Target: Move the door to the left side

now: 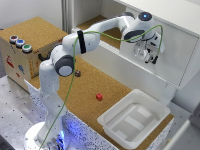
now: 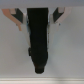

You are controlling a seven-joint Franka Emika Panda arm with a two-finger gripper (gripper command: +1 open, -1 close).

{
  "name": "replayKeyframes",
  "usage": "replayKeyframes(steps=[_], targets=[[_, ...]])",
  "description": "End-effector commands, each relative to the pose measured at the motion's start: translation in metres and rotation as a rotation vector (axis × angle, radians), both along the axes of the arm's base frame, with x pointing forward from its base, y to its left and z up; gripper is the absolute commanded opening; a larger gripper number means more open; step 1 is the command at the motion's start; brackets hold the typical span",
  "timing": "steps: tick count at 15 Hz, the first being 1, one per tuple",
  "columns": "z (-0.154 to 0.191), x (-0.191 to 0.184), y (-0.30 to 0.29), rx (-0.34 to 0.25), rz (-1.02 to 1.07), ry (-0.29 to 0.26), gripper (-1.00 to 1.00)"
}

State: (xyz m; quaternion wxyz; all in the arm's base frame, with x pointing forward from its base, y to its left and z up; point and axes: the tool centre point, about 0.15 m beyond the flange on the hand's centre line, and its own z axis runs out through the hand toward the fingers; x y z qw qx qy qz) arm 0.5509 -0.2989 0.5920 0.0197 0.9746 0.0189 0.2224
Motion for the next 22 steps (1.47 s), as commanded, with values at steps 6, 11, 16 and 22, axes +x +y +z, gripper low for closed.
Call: replayKeyframes(steps=[6, 11, 16, 22], targets=[[-0.044, 0.014, 0.101, -0.137, -0.069, -0.031, -1.0], [-0.053, 0.016, 0.142, -0.141, -0.084, -0.021, -1.0], [-0.05, 0.012, 0.185, -0.178, -0.103, -0.012, -1.0], [-0.05, 0.01, 0.221, -0.158, -0.048, -0.025, -1.0]])
